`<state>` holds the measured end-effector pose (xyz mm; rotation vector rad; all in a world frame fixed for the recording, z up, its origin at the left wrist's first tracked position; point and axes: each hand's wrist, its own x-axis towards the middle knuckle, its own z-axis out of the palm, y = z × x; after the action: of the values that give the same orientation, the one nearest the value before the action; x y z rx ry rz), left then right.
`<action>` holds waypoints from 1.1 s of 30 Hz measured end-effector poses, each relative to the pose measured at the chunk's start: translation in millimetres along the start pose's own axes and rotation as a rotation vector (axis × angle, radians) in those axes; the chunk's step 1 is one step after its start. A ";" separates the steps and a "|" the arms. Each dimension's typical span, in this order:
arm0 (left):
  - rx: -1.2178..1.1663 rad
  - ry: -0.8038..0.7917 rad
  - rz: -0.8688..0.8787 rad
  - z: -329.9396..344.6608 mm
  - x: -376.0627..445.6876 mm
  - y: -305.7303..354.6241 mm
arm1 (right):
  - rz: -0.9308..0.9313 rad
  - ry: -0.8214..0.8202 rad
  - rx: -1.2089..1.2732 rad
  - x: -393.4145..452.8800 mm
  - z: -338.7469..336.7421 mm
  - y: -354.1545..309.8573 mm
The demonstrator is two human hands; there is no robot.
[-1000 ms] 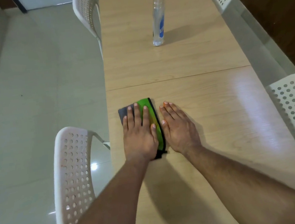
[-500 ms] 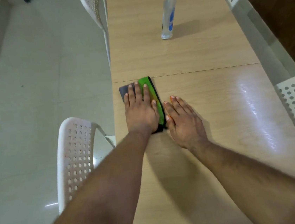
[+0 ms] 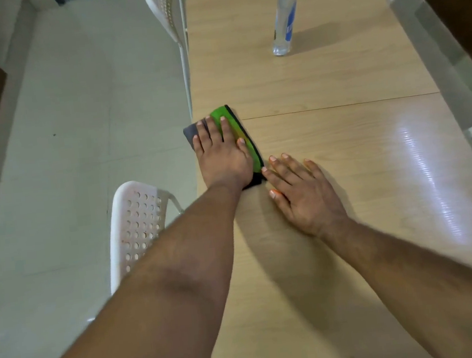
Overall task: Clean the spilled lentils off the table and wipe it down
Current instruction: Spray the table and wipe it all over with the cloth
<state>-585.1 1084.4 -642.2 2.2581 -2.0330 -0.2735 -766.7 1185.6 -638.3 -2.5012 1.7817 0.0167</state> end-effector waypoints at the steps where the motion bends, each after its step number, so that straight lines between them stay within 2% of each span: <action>1: -0.004 0.004 -0.008 1.0 -2.9 1.1 | 0.010 0.003 0.010 -0.1 -0.1 1.0; 6: -0.039 0.062 -0.066 6.7 -84.1 -8.3 | 0.036 -0.004 0.028 -1.3 -2.8 0.9; 9: -0.028 0.030 -0.062 7.4 -111.6 -16.4 | 0.030 -0.001 0.029 -1.0 -2.4 -2.3; 17: 0.024 -0.017 0.020 -3.8 5.7 -29.8 | 0.031 0.058 0.038 0.5 4.6 -0.3; 19: 0.041 -0.011 0.031 -2.1 9.5 -30.5 | 0.038 0.065 0.041 0.1 4.8 1.9; 21: 0.037 0.003 0.044 1.1 -12.6 -30.5 | 0.040 0.054 0.045 -0.9 3.2 2.8; 25: -0.002 0.026 0.061 0.0 -109.9 -44.7 | 0.043 0.051 0.062 -1.6 -3.3 -0.2; 28: -0.011 -0.017 0.134 0.7 -174.0 -59.7 | 0.047 0.040 0.050 -2.6 -4.6 -1.0; 30: -0.009 -0.038 0.159 1.2 -181.0 -67.7 | 0.052 0.040 0.046 -3.0 -5.5 -4.7; 33: 0.004 -0.026 0.203 2.9 -146.4 -71.9 | 0.065 0.037 0.040 -2.3 -4.7 -8.3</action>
<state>-529.7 1237.8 -648.0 2.0386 -2.2555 -0.2833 -759.8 1190.2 -633.1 -2.4312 1.8568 -0.0613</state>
